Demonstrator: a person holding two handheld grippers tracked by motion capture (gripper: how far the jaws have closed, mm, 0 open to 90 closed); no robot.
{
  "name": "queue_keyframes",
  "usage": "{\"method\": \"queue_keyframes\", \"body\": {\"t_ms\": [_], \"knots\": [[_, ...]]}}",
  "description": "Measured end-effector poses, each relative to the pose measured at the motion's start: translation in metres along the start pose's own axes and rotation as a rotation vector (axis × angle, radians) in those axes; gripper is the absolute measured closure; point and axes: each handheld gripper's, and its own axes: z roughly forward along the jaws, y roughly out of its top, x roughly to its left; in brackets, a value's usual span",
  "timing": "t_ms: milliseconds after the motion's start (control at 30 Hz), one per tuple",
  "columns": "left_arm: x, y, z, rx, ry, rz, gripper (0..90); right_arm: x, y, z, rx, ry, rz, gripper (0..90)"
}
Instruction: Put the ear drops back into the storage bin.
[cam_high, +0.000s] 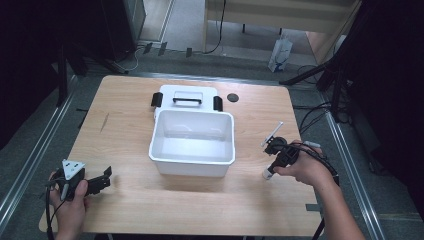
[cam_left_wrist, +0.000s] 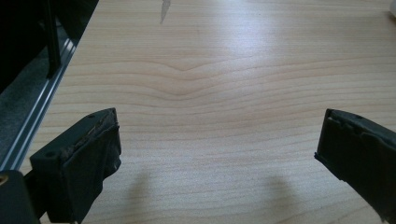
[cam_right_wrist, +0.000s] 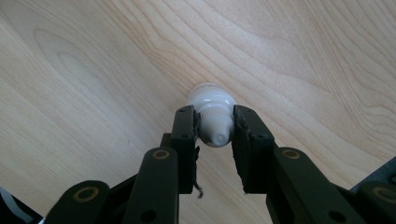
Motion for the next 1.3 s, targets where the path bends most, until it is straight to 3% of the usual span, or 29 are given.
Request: {"method": "queue_keyframes", "body": {"t_ms": [667,933,1300], "knots": [[0.001,0.0,0.0,0.003,-0.008,-0.005,0.6,0.01,0.034,-0.057,-0.033,-0.025,-0.074,71.9],[0.001,0.0,0.001,0.001,-0.008,-0.005,0.6,0.013,0.054,-0.081,-0.065,-0.035,-0.065,71.8],[0.001,0.0,0.001,0.004,-0.01,-0.003,0.6,0.022,0.082,-0.109,-0.112,-0.045,-0.094,71.8]]}}
